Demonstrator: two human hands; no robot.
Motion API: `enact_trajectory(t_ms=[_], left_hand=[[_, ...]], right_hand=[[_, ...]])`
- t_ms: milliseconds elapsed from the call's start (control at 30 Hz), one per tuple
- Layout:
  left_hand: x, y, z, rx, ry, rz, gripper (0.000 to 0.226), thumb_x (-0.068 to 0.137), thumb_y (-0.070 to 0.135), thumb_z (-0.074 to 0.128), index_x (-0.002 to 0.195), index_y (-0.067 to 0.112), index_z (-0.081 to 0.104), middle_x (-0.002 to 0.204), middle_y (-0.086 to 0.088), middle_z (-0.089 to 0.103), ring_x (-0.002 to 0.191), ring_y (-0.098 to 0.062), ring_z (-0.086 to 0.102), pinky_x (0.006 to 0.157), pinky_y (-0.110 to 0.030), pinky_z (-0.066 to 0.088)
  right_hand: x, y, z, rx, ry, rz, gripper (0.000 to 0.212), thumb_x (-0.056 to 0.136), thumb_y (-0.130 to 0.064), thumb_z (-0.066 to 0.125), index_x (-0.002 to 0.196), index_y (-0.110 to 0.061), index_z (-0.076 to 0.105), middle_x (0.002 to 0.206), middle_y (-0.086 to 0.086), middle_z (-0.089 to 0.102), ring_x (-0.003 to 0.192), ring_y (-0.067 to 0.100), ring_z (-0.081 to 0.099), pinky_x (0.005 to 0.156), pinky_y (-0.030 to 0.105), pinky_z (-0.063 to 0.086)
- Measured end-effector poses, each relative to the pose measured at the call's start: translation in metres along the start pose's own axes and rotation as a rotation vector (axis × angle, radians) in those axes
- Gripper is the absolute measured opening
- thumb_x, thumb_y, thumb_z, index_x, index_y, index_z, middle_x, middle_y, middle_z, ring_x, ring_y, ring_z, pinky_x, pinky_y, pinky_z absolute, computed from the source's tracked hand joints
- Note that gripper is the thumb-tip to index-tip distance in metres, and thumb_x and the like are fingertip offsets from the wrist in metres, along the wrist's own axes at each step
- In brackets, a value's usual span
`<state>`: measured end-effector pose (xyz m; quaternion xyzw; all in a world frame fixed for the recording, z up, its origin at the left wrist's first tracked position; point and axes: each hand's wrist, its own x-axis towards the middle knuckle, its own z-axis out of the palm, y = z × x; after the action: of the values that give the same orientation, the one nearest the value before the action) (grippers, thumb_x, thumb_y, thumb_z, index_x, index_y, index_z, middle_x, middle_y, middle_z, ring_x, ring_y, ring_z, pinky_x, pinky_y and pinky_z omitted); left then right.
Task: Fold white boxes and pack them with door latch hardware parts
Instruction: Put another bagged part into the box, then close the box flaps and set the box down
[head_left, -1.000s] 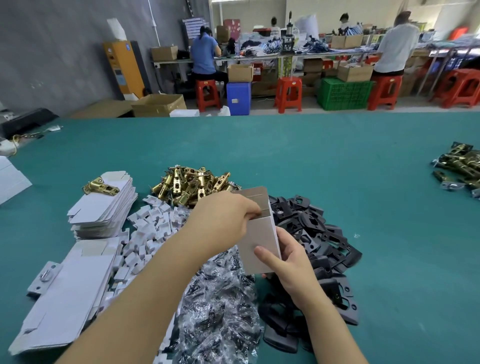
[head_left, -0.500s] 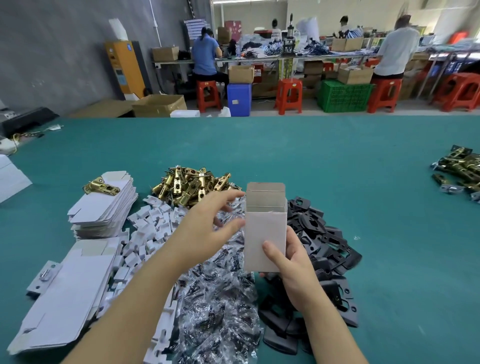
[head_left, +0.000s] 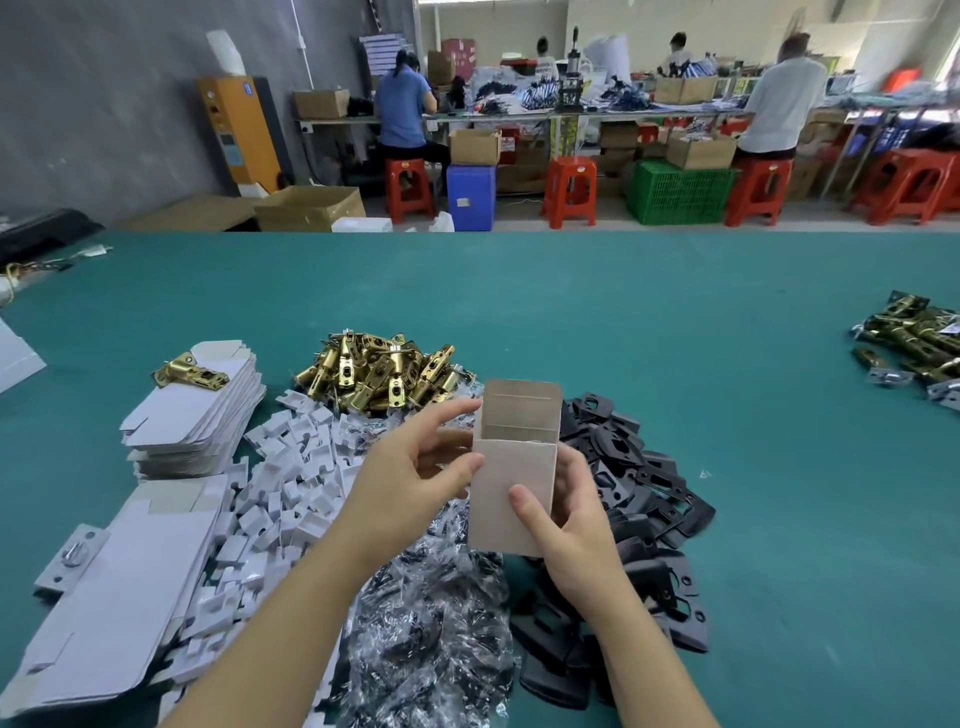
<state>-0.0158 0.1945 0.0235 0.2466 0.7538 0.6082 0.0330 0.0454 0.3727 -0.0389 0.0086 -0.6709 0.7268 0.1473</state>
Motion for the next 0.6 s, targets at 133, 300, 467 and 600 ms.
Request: enact_trajectory(t_ms=[133,300,467,600], left_hand=[[-0.003,-0.008,0.004,-0.002,0.009,-0.029,0.047,0.093,0.007,0.071,0.123,0.041,0.058,0.107,0.005,0.076,0.096,-0.017,0.074,0.075,-0.031,0.062],[-0.003,-0.015,0.005,0.009,0.016,-0.038,0.041,0.090,0.018,0.073,0.123,0.039,0.058,0.106,0.005,0.075,0.094,-0.016,0.073,0.075,-0.029,0.060],[-0.003,-0.021,0.003,0.081,0.009,-0.038,0.043,0.093,0.016,0.072,0.124,0.043,0.060,0.108,0.006,0.074,0.098,-0.015,0.072,0.081,-0.037,0.062],[-0.004,-0.024,0.002,0.106,0.014,-0.039,0.044,0.093,0.015,0.073,0.121,0.047,0.062,0.108,0.010,0.074,0.101,-0.014,0.071,0.083,-0.037,0.062]], right_hand=[[0.000,0.001,0.001,0.009,0.077,-0.103,0.063,0.087,-0.026,0.075,0.131,-0.055,0.039,0.122,-0.017,0.063,0.102,0.022,0.072,0.074,0.031,0.062],[0.001,0.002,-0.003,-0.007,0.020,-0.101,0.057,0.091,-0.020,0.069,0.132,-0.052,0.046,0.119,-0.016,0.064,0.099,0.022,0.071,0.071,0.033,0.062],[0.000,0.008,-0.004,-0.071,-0.047,-0.060,0.048,0.094,-0.024,0.061,0.124,-0.056,0.040,0.111,-0.019,0.062,0.102,0.014,0.067,0.073,0.029,0.061],[-0.001,0.011,-0.005,-0.113,-0.096,-0.026,0.049,0.100,-0.020,0.058,0.130,-0.054,0.040,0.113,-0.021,0.061,0.103,0.015,0.067,0.073,0.032,0.062]])
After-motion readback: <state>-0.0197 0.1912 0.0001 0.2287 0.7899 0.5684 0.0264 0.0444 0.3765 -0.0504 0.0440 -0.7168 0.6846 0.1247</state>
